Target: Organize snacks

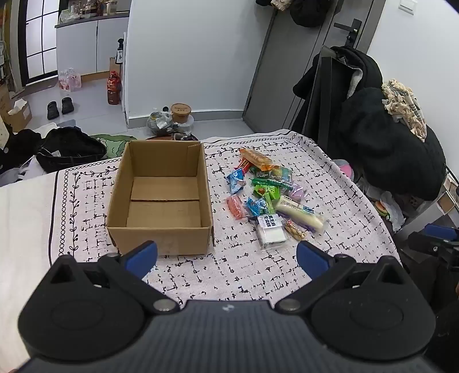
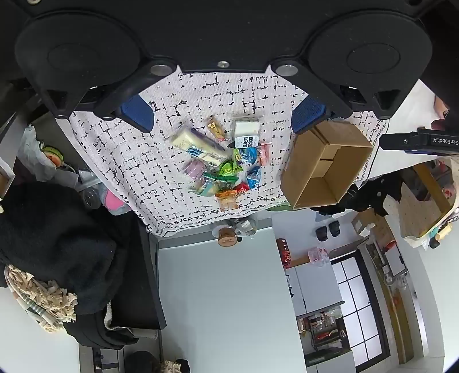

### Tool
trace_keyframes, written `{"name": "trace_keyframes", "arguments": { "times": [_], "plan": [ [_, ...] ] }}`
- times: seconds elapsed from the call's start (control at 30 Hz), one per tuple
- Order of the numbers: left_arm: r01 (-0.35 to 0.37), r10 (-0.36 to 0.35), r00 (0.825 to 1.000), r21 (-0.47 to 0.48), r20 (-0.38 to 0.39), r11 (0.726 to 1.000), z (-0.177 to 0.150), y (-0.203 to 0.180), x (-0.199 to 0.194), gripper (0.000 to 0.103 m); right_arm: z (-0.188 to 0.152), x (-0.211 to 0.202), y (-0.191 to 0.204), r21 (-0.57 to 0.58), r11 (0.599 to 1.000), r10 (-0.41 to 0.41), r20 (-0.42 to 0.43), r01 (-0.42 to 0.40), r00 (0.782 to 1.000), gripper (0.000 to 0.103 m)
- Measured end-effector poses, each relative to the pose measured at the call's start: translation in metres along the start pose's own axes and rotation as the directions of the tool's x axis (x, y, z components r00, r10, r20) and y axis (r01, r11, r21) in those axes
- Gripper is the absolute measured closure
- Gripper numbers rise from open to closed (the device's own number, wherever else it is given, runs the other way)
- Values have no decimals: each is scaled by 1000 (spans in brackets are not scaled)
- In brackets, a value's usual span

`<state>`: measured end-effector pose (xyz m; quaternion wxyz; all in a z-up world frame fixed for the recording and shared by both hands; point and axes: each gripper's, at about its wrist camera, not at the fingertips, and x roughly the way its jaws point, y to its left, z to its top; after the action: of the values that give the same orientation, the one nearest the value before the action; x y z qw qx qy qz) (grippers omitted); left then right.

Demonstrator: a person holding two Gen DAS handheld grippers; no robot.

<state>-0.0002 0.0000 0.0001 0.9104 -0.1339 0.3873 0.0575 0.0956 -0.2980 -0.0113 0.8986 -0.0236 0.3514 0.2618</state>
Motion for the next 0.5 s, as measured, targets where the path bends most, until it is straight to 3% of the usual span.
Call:
{"name": "trace_keyframes", "arguments": {
  "times": [0.5],
  "plan": [
    [-4, 4, 1000, 4, 0, 1000, 0, 0, 0, 0, 3, 0, 0, 1, 1000, -4, 7, 4, 1000, 0]
  ]
}}
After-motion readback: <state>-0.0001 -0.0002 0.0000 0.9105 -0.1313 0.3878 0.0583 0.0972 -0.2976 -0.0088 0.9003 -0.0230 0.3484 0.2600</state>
